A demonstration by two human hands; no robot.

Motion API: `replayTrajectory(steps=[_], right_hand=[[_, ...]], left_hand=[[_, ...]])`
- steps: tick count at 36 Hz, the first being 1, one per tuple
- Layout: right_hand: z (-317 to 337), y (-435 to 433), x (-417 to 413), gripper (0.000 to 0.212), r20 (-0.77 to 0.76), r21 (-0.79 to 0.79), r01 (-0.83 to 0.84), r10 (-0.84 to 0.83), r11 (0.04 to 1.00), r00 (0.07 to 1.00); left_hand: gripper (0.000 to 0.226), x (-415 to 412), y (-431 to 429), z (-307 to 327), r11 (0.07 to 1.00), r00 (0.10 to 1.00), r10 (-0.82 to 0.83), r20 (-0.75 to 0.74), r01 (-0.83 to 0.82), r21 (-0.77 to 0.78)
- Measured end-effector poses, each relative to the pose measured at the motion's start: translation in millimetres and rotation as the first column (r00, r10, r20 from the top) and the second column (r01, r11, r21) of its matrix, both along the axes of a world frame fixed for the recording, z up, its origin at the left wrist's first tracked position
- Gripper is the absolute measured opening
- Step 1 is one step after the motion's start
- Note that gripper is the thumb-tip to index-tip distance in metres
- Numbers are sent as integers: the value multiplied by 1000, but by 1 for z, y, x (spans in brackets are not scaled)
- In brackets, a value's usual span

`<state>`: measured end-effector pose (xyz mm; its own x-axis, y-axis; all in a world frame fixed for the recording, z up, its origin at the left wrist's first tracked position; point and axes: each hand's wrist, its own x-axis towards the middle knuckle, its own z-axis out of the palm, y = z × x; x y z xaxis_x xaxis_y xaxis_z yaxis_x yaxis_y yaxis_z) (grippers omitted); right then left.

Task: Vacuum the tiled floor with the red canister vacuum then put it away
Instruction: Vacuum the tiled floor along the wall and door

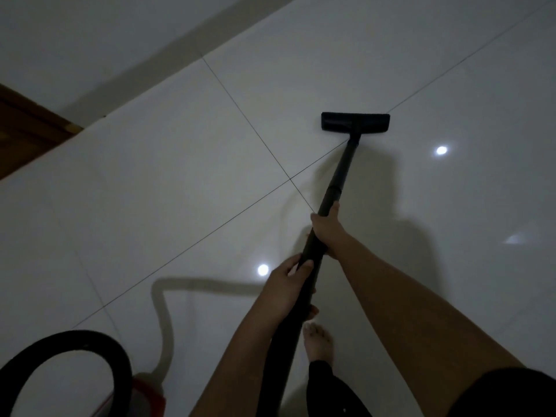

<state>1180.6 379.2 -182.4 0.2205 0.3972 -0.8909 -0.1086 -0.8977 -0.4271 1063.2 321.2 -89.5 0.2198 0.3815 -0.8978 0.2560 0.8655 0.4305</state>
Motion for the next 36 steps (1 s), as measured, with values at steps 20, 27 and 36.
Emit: replayTrajectory(steps=[20, 27, 36], right_hand=[[-1, -24, -24, 56, 410, 675, -669, 596, 310, 690], [-5, 5, -29, 52, 610, 607, -794, 626, 24, 486], [2, 4, -60, 46, 688, 584, -812, 518, 20, 508]], left_hand=[[45, -72, 54, 3, 856, 804, -230, -549, 435, 279], [33, -67, 52, 17, 731, 628, -251, -737, 622, 281], [34, -47, -11, 33, 627, 773, 504, -386, -20, 779]])
